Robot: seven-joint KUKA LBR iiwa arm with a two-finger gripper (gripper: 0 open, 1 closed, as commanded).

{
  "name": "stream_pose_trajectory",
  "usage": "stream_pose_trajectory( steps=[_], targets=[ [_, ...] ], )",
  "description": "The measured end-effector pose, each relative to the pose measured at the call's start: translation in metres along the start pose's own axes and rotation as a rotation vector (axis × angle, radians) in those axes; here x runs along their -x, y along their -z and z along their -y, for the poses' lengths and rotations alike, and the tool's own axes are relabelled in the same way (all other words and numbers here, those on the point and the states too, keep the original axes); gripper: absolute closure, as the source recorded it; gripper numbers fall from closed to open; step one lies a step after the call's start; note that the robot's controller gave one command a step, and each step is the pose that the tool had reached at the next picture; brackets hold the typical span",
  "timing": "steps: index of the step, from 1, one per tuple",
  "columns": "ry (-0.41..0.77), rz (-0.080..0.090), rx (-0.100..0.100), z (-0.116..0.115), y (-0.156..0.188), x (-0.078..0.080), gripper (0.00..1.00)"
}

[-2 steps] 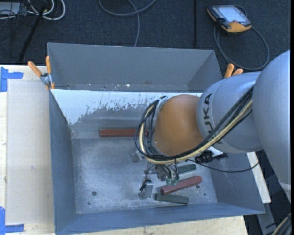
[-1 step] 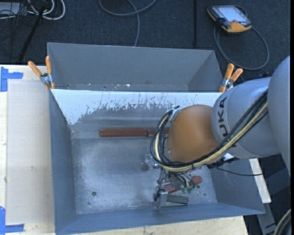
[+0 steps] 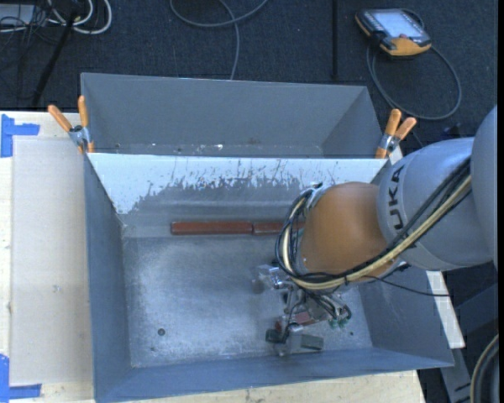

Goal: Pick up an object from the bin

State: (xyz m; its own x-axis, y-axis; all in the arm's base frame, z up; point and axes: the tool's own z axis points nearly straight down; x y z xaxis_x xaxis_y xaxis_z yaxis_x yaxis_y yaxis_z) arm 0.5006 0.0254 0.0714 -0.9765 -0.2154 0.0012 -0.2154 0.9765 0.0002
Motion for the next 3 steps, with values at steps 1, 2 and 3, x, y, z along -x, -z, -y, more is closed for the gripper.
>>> stream_pose_trajectory(
  steps=[1, 2, 3],
  targets=[
    [0.061, -0.001, 0.002, 0.038, 0.021, -0.015, 0.0],
    [0.536, 0.002, -0.001, 0.046, 0.0, -0.01, 1.0],
    [0.535, 0.002, -0.001, 0.046, 0.0, -0.01, 1.0]
  ],
)
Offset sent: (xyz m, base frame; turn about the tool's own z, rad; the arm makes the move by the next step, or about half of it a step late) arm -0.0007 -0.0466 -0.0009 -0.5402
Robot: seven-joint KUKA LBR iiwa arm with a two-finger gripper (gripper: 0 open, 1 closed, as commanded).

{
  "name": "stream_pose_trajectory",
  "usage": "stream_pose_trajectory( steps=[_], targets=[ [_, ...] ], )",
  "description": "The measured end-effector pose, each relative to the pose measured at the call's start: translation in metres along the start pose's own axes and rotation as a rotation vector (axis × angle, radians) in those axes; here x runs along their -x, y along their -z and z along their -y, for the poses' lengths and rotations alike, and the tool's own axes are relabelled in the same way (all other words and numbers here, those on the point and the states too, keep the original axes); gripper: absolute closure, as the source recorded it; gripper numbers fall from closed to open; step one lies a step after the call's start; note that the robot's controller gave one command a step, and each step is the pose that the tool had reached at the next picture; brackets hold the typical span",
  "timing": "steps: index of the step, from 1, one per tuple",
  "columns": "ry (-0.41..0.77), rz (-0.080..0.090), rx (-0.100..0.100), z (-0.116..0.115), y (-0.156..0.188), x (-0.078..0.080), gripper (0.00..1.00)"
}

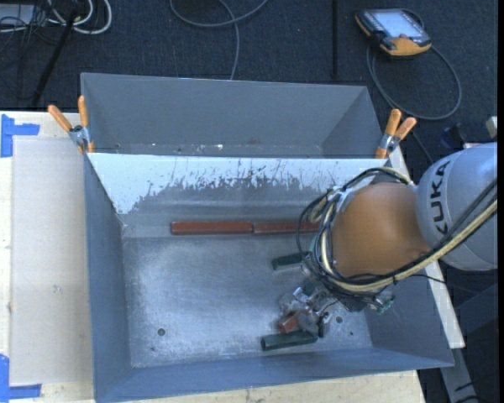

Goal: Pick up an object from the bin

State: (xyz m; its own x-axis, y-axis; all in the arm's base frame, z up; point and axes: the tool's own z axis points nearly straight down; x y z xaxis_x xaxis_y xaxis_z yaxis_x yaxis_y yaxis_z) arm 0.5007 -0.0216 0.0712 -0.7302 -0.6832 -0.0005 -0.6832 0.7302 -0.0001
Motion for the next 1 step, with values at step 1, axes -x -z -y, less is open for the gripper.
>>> stream_pose_trajectory(
  steps=[1],
  targets=[
    [0.05, 0.001, 0.001, -0.0145, 0.1475, -0.0096, 1.0]
  ],
)
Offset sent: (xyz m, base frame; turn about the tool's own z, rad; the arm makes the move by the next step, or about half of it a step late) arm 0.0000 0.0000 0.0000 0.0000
